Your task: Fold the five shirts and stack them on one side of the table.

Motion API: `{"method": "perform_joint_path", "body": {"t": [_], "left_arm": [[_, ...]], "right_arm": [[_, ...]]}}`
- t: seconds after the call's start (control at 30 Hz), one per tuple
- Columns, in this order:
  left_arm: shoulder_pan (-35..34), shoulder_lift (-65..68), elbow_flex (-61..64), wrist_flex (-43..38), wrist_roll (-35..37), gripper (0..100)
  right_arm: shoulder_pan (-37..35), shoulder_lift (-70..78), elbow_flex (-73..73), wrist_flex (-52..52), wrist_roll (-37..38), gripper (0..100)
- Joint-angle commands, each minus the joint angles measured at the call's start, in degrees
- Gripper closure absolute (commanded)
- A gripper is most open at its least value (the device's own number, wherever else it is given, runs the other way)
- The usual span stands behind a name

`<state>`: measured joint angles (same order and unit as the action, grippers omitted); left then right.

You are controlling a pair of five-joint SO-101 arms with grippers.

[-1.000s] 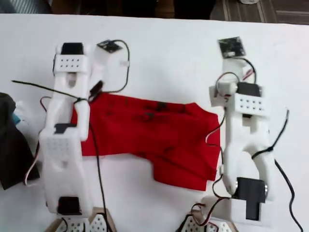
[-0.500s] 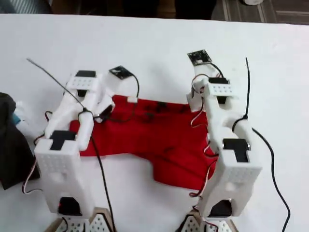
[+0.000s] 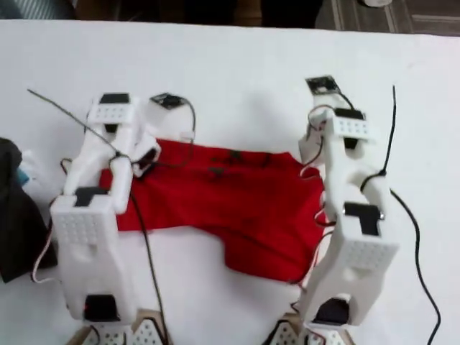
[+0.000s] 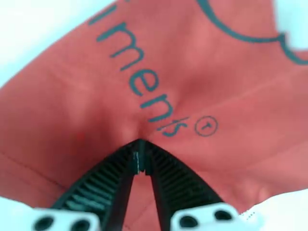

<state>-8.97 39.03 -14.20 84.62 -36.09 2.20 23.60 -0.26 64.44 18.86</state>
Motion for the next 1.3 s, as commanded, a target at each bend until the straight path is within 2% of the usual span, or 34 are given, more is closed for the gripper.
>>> {"method": "perform_joint_path", "body": {"t": [0.0,0.1,0.13,0.27,0.83,0.97,1.27], "left_arm": [[-0.53,0.79,-0.22,-0.09,-0.18,98],[0.0,0.79,-0.22,-0.18,-0.18,98],[0.0,0.79,-0.13,-0.18,-0.18,98],[0.0,0.88,-0.13,-0.18,-0.18,98],[0.0,0.79,0.48,-0.26,-0.18,98],[0.0,0.79,0.48,-0.26,-0.18,98],[-0.18,0.79,0.48,-0.26,-0.18,98]], "right_arm": [[-3.74,-6.73,-2.2,2.59,0.09,90.6],[-6.02,-8.57,-2.2,3.3,0.09,79.8],[-6.64,-8.92,-2.2,3.3,0.09,79.5],[-8.31,-7.52,-2.2,3.12,0.09,86.7],[-5.23,3.3,-5.45,1.8,0.53,86.5],[-5.05,3.82,-5.54,2.59,0.62,98.8],[-1.36,1.71,-5.63,2.15,0.62,97.8]]}}
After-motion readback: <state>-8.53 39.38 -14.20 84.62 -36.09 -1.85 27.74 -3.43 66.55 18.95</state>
